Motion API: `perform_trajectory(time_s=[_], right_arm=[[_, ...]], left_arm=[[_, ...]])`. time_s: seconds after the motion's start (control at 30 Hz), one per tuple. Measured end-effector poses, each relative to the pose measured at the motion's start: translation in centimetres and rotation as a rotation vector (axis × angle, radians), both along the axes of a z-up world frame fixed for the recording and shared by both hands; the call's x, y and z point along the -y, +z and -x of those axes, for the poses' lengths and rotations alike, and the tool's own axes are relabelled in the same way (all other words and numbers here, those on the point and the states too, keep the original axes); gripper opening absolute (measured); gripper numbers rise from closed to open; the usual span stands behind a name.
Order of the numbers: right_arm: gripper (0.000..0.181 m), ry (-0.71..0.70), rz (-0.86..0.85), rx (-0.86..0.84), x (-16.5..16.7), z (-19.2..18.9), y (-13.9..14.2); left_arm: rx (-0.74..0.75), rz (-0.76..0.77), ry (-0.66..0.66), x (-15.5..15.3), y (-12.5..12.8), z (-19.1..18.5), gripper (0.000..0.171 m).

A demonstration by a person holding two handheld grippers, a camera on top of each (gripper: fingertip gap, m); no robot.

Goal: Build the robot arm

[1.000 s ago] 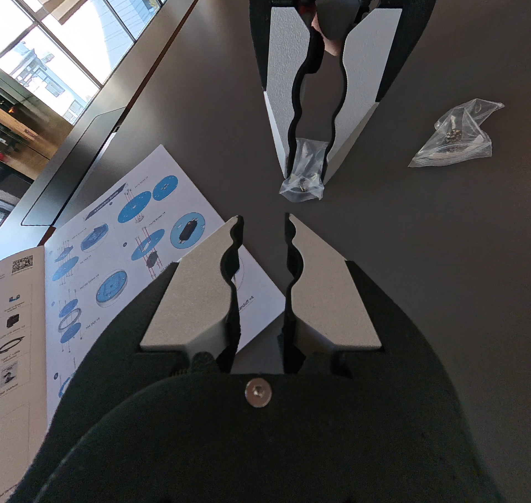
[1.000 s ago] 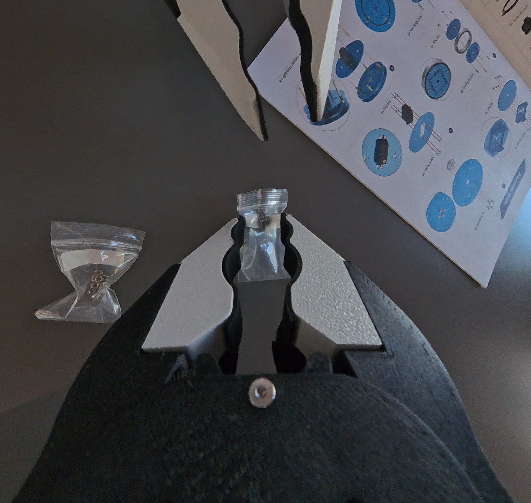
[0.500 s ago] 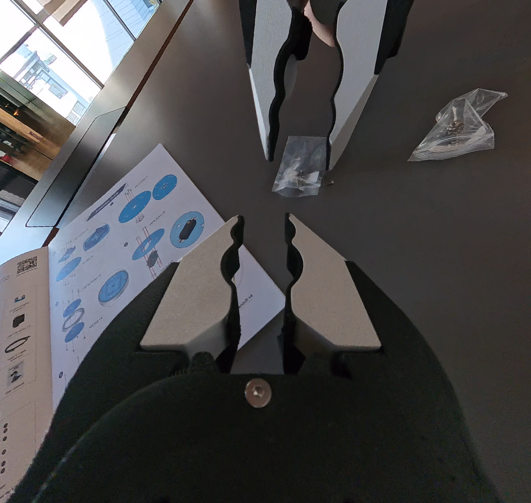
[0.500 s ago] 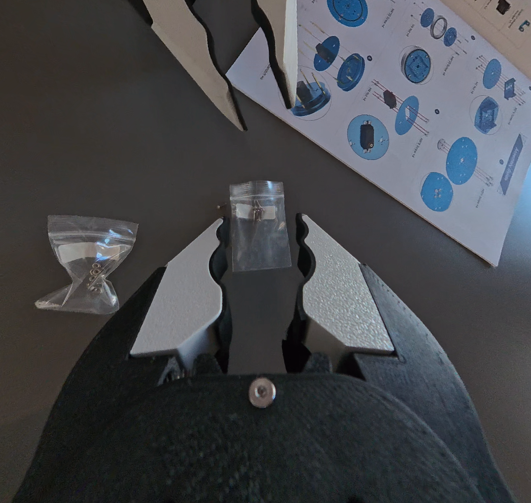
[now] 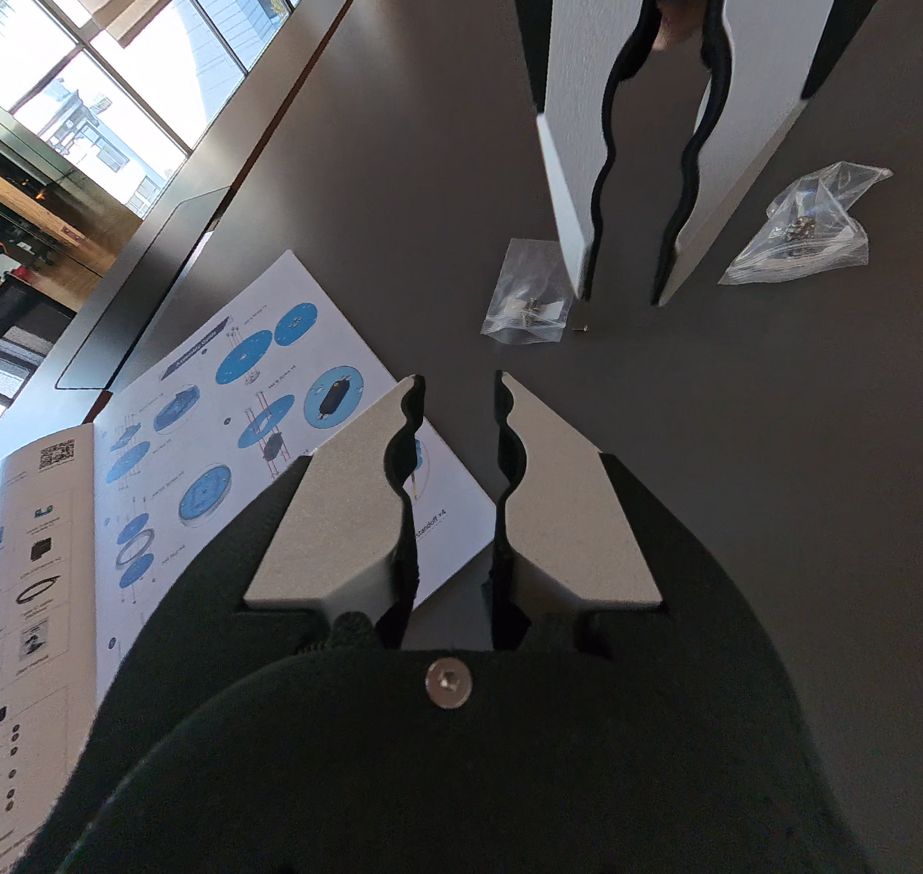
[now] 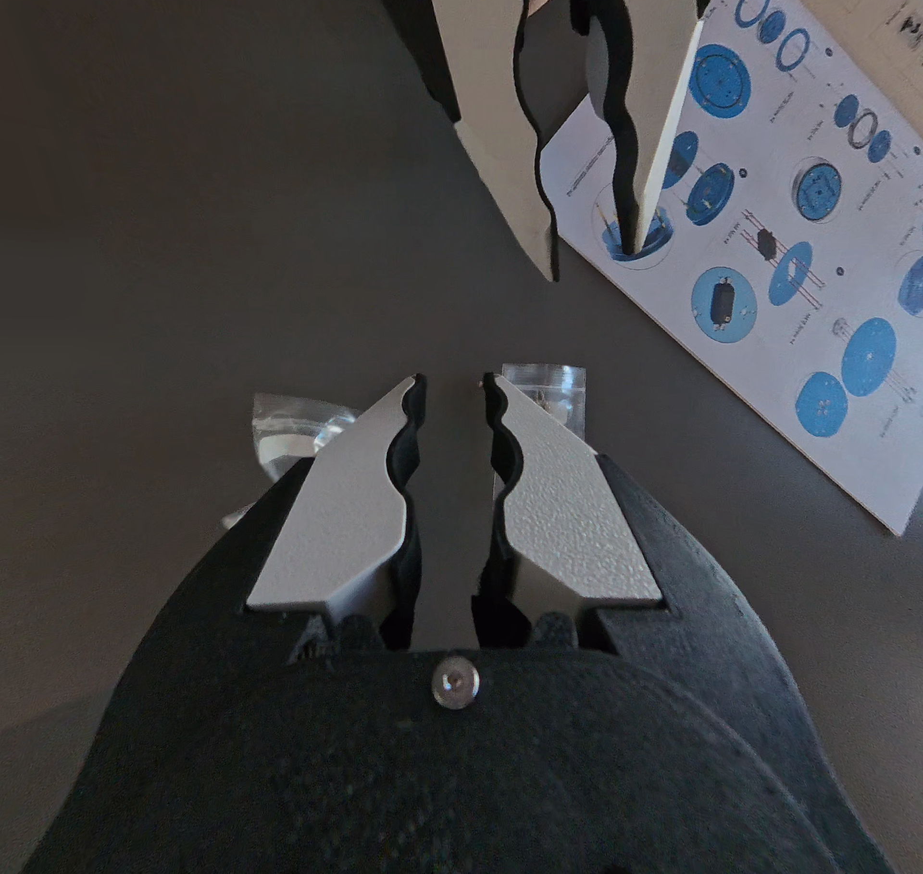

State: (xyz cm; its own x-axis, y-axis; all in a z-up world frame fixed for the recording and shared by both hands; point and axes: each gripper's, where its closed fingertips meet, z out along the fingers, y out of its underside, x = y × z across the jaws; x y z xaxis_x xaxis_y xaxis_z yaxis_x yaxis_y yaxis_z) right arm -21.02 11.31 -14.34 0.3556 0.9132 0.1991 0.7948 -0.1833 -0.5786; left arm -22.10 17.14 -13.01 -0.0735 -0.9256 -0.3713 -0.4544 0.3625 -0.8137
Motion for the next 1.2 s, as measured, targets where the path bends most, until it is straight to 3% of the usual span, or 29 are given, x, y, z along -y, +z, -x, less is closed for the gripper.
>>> perform_trajectory(time_s=[0.23, 0.4, 0.53, 0.63, 0.77, 0.97, 1.13, 1.2], right_arm=[[0.053, 0.007, 0.069, -0.307, 5.6, -1.1, 4.5], [0.064, -0.046, 0.201, -0.274, 6.7, -0.6, 1.3], [0.065, -0.135, 0.309, -0.265, 6.5, -0.4, -0.4], [0.063, -0.170, 0.263, -0.213, 6.2, -0.7, -1.2], [0.060, -0.162, 0.227, -0.247, 6.3, 0.3, -0.5], [0.059, -0.198, 0.303, -0.266, 5.9, -0.2, -1.1], [0.050, -0.180, 0.317, -0.280, 5.8, 0.0, -1.1], [0.038, -0.164, 0.296, -0.260, 5.8, 0.0, -1.3]], left_arm=[[-0.001, -0.001, -0.012, 0.2, 0.0, -0.1, 0.026], [-0.005, -0.007, -0.028, 0.6, -0.1, -0.2, 0.026], [-0.002, -0.008, -0.026, 0.5, -0.1, -0.2, 0.026], [-0.008, -0.017, -0.025, 0.5, -0.2, -0.2, 0.026], [-0.012, -0.026, -0.014, 0.3, -0.3, -0.3, 0.025], [-0.008, -0.065, -0.010, 0.2, -0.3, -0.2, 0.025], [-0.021, -0.089, 0.004, -0.1, -0.5, -0.2, 0.025], [-0.020, -0.089, 0.007, -0.2, -0.5, -0.2, 0.025]])
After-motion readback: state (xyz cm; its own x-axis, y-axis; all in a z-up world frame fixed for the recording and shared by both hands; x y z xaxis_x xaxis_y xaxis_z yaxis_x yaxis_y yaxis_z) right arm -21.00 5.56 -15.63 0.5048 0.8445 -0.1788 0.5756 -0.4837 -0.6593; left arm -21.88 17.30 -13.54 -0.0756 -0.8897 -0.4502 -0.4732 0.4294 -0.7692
